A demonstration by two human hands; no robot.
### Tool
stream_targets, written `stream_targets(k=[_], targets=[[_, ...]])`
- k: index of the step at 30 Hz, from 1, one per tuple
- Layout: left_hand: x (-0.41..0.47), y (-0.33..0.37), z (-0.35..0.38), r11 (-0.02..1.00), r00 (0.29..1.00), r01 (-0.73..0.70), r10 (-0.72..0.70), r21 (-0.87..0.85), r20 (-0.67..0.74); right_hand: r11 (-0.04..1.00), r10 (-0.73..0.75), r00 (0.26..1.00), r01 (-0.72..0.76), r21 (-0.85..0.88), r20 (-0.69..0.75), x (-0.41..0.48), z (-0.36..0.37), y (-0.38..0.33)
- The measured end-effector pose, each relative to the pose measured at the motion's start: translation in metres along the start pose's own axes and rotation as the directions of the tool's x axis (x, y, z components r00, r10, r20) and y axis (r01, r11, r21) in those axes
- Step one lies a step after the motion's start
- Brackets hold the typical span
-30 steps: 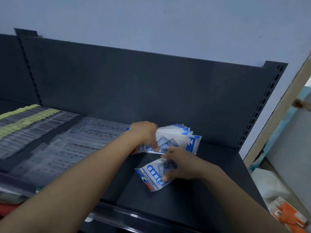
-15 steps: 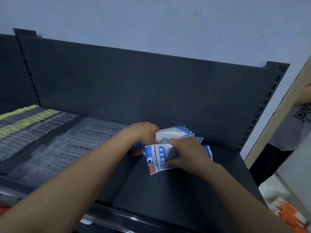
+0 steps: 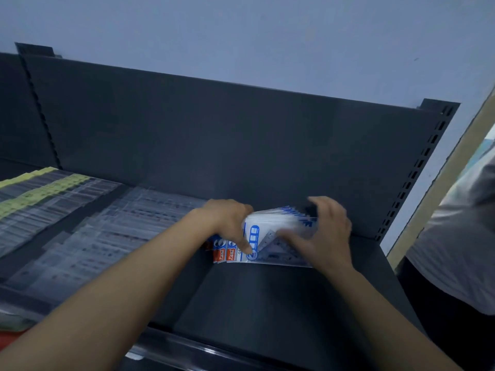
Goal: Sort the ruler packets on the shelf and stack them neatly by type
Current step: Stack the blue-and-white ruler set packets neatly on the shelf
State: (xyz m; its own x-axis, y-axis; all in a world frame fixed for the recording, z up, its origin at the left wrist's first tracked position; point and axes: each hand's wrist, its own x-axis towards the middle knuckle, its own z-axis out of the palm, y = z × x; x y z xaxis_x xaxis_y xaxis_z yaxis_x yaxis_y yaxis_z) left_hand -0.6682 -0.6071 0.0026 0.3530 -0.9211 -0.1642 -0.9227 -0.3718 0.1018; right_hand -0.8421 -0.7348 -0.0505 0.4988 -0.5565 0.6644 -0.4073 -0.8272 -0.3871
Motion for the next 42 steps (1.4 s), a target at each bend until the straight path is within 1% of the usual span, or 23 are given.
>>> stream_targets(k=[1, 2, 3, 4, 5, 6, 7, 8, 10, 11, 12, 13, 16, 17, 18, 20, 22, 24, 29, 32, 37, 40, 42], targets=[[0.001, 0.002, 0.001, 1.000, 1.000, 0.014, -0.014, -0.009, 0.021, 0.975, 0.171, 0.985, -0.173, 0.142, 0.026, 0.000, -0.001, 0.006], [0.002, 0.005, 0.002, 1.000, 0.999, 0.029, -0.028, -0.013, 0.035, 0.882, 0.331, 0.936, -0.352, 0.314, 0.122, 0.000, 0.001, 0.012], [0.003, 0.009, 0.003, 0.999, 0.999, 0.039, -0.039, -0.003, 0.032, 0.710, 0.439, 0.842, -0.539, 0.453, 0.314, 0.001, 0.002, 0.012], [0.004, 0.012, 0.004, 0.999, 0.999, 0.042, -0.042, 0.015, 0.018, 0.477, 0.441, 0.728, -0.686, 0.549, 0.525, 0.001, 0.007, 0.012], [0.006, 0.014, 0.006, 0.999, 0.999, 0.036, -0.036, 0.026, 0.003, 0.274, 0.392, 0.640, -0.767, 0.580, 0.661, 0.001, 0.009, 0.011], [0.007, 0.015, 0.006, 0.999, 1.000, 0.025, -0.024, 0.021, -0.006, 0.144, 0.343, 0.615, -0.782, 0.607, 0.710, 0.002, 0.012, 0.010], [0.008, 0.014, 0.005, 1.000, 1.000, 0.014, -0.014, 0.000, -0.011, 0.118, 0.321, 0.628, -0.769, 0.628, 0.708, 0.003, 0.011, 0.007], [0.009, 0.012, 0.003, 0.999, 1.000, 0.009, -0.009, -0.031, -0.016, 0.153, 0.316, 0.670, -0.735, 0.661, 0.672, 0.004, 0.010, 0.006], [0.010, 0.004, 0.002, 0.997, 0.999, 0.017, -0.020, -0.082, -0.039, 0.379, 0.315, 0.756, -0.654, 0.654, 0.574, 0.003, 0.009, 0.011], [0.010, 0.000, 0.002, 0.995, 0.998, 0.022, -0.027, -0.100, -0.055, 0.470, 0.282, 0.767, -0.634, 0.615, 0.576, 0.001, 0.008, 0.014], [0.011, -0.003, 0.003, 0.993, 0.997, 0.024, -0.033, -0.118, -0.071, 0.531, 0.227, 0.771, -0.610, 0.588, 0.595, -0.001, 0.006, 0.016], [0.012, -0.007, 0.005, 0.990, 0.996, 0.029, -0.041, -0.137, -0.085, 0.550, 0.177, 0.756, -0.607, 0.574, 0.630, -0.002, 0.003, 0.017], [0.017, -0.015, 0.008, 0.979, 0.991, 0.061, -0.082, -0.195, -0.104, 0.555, 0.063, 0.676, -0.635, 0.537, 0.734, 0.000, -0.001, 0.020], [0.018, -0.016, 0.008, 0.977, 0.990, 0.068, -0.091, -0.204, -0.105, 0.577, 0.017, 0.652, -0.626, 0.525, 0.758, 0.002, -0.003, 0.020], [0.020, -0.017, 0.007, 0.975, 0.991, 0.069, -0.091, -0.210, -0.097, 0.627, -0.005, 0.632, -0.601, 0.495, 0.775, 0.005, -0.005, 0.021], [0.021, -0.017, 0.006, 0.977, 0.996, 0.053, -0.065, -0.208, -0.055, 0.745, 0.032, 0.647, -0.523, 0.413, 0.762, 0.009, -0.002, 0.023], [0.022, -0.016, 0.004, 0.976, 1.000, 0.013, -0.014, -0.218, 0.000, 0.806, 0.074, 0.705, -0.458, 0.374, 0.705, 0.015, 0.004, 0.025], [0.022, -0.015, 0.002, 0.970, 0.999, -0.023, 0.028, -0.243, 0.020, 0.835, 0.071, 0.736, -0.413, 0.363, 0.673, 0.020, 0.010, 0.026], [0.028, -0.016, 0.005, 0.980, 0.996, -0.080, 0.071, -0.181, -0.053, 0.859, 0.041, 0.714, -0.382, 0.340, 0.699, 0.034, 0.022, 0.029], [0.029, -0.015, 0.004, 0.981, 0.992, -0.112, 0.100, -0.161, -0.082, 0.853, 0.059, 0.727, -0.392, 0.344, 0.684, 0.035, 0.023, 0.029], [0.027, -0.002, 0.002, 0.951, 0.980, -0.192, 0.171, -0.243, -0.104, 0.859, 0.074, 0.768, -0.373, 0.350, 0.637, 0.032, -0.005, 0.033], [0.027, 0.012, 0.005, 0.926, 0.963, -0.267, 0.250, -0.267, -0.096, 0.859, 0.071, 0.721, -0.395, 0.325, 0.689, 0.022, -0.025, 0.045], [0.028, 0.018, 0.005, 0.929, 0.960, -0.276, 0.276, -0.246, -0.037, 0.831, 0.082, 0.675, -0.453, 0.324, 0.733, 0.015, -0.031, 0.052]])
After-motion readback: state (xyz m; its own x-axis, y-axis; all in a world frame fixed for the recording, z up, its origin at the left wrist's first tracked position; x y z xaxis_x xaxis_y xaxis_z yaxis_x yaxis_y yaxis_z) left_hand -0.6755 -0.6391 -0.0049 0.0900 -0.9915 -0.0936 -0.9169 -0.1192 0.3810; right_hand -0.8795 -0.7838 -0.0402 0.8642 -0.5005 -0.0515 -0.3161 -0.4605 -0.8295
